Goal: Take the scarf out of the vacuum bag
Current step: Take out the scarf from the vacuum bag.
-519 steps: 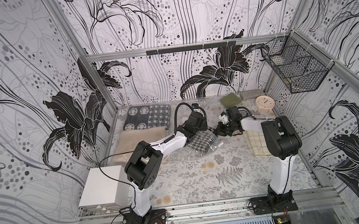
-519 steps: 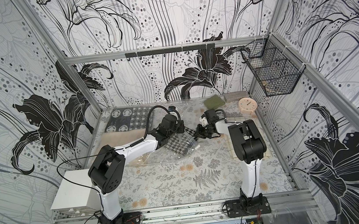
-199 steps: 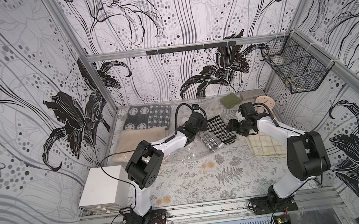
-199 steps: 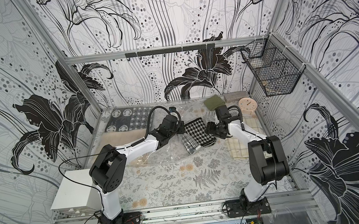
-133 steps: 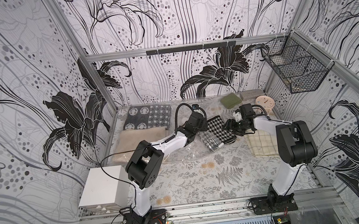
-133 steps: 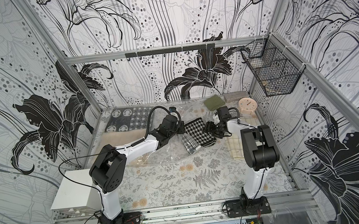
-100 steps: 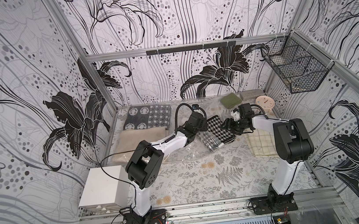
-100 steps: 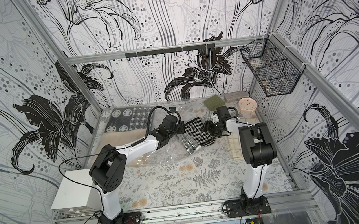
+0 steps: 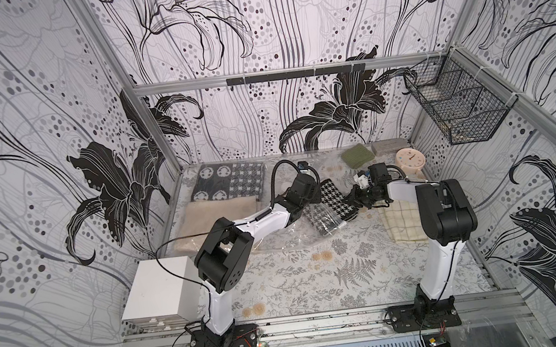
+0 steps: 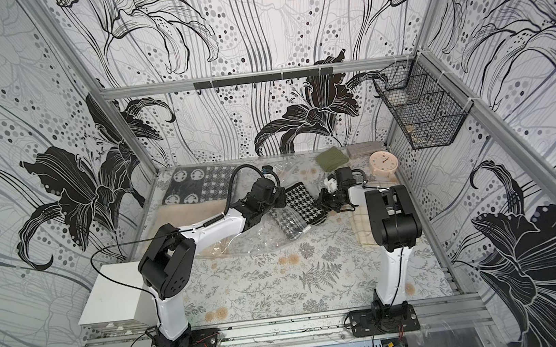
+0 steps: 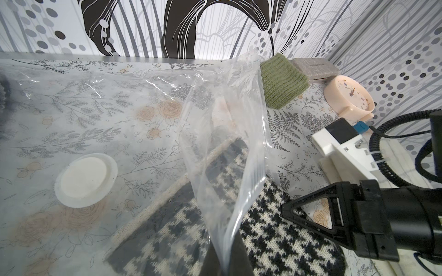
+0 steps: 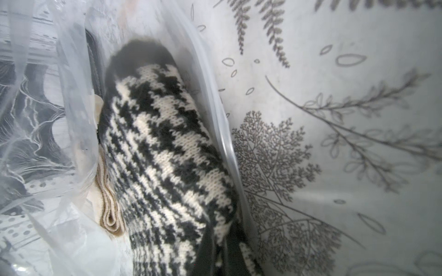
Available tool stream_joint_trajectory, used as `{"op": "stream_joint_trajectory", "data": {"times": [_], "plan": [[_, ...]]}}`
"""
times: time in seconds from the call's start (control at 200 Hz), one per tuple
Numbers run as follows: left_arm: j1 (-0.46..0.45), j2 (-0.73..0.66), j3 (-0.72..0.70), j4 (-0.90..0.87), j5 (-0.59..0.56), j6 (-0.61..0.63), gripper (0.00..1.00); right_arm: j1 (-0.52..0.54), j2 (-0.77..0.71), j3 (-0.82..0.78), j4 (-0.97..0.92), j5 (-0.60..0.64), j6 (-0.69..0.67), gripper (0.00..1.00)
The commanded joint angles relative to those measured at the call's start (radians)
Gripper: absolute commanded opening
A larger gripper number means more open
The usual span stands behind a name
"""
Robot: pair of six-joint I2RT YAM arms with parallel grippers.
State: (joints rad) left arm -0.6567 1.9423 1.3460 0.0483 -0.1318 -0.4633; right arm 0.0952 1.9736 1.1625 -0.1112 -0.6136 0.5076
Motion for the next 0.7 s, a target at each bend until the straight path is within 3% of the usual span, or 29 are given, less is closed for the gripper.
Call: {"op": "stream_joint_trajectory", "data": {"times": [0.0,0.696], "plan": [[-0.005,-0.025,0.037,0.01,-0.005,0.011,0.0,-0.015,-0.051,-0.007,-0.034,0.027,-0.005,0.0],[0.021,-0.063,0.051,-0.027,-0.048,0.017,0.0,-0.035,-0.332,0.07,-0.517,0.598,-0.069,0.0]]}}
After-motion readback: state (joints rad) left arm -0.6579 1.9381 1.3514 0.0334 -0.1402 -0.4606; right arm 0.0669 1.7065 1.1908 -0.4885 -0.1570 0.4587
